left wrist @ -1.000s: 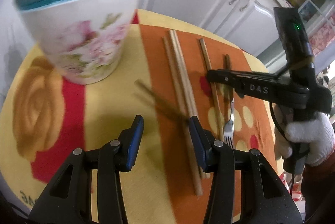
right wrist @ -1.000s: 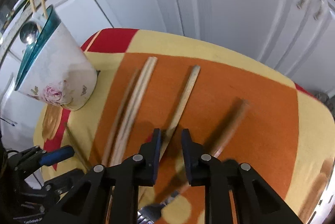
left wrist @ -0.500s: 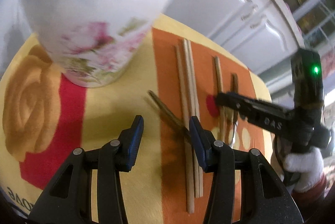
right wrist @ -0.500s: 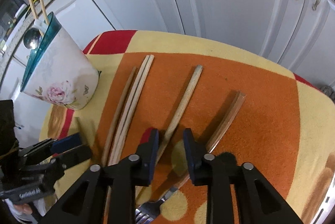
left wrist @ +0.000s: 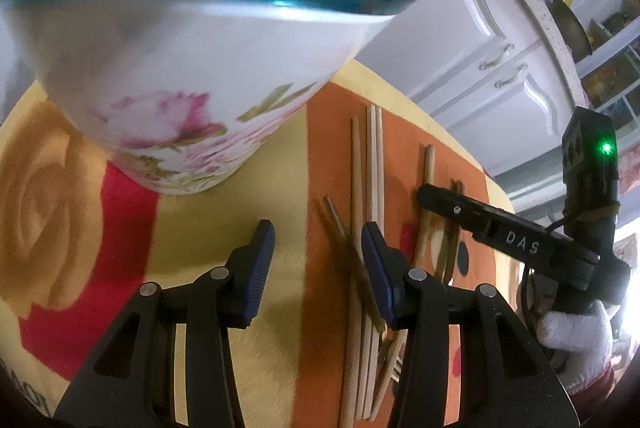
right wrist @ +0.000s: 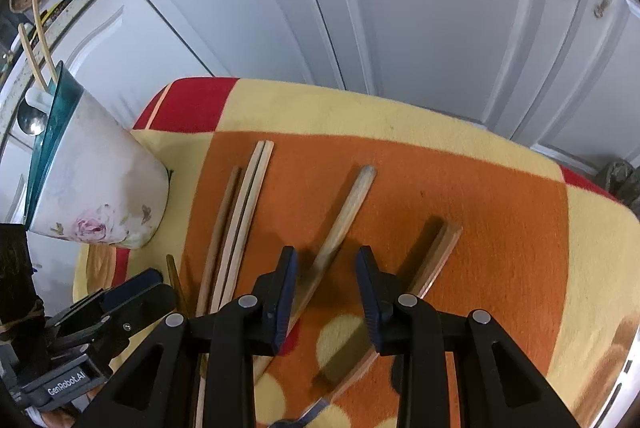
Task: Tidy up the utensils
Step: 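Grasp a dark wooden chopstick with the left tool while the right tool grasps another chopstick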
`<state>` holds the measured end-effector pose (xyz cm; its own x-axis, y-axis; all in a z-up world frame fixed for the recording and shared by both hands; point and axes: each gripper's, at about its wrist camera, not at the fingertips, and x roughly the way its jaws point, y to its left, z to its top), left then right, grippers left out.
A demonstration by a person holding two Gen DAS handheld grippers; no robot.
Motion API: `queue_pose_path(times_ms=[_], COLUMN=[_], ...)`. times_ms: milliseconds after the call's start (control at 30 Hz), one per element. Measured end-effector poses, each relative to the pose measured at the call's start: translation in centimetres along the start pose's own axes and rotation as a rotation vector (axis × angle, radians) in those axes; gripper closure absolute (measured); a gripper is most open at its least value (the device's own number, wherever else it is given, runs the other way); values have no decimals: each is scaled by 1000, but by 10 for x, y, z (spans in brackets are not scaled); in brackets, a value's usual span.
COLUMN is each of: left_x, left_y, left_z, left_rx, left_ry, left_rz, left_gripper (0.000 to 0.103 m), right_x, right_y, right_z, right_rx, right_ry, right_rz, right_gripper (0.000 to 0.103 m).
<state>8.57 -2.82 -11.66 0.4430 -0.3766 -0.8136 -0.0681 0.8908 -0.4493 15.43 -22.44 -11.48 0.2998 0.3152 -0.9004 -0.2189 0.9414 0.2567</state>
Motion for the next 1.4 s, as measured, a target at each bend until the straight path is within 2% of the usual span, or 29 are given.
queue_pose_path(times_ms=[300,333,367,433,500,600,867,1067,1200,1400], left_x=[10,11,13,16,17,12,-30,-50,-73,-117], left_y=[-17,-20,-22,-25,-27,-18,16,26,22,26], left_z=[-2,-1,-1,-2,-5,-10,-15,-16,-19,-21], left_rx=[4,6,11,39,52,38,8,-7,25,65], left_ry=[-34,-44,-49,-47,-35,-13,-28,-53,-88,-156], left_rz=[45,48,54,66,43,8,-4,-16,-33,-36], left_gripper=[59,63,75,91,91,91,92,94,95,98], right_x=[3,2,3,3,4,2,-6,0,-7,-56], right_y=[-2,-2,0,6,11,10,13,6,15,27], right_z=[4,4,4,2,-1,-7,-31,-20,-27,-35], right_rx=[-6,-11,-21,-59,-90,-93,-144,-61,-88,-119], right_ry=[0,-1,-4,-13,-13,-1,40,43,17,-87], right_rz=[16,13,7,-11,-18,7,39,58,49,103], right_gripper=[74,74,74,78,85,88,89,90,92,93])
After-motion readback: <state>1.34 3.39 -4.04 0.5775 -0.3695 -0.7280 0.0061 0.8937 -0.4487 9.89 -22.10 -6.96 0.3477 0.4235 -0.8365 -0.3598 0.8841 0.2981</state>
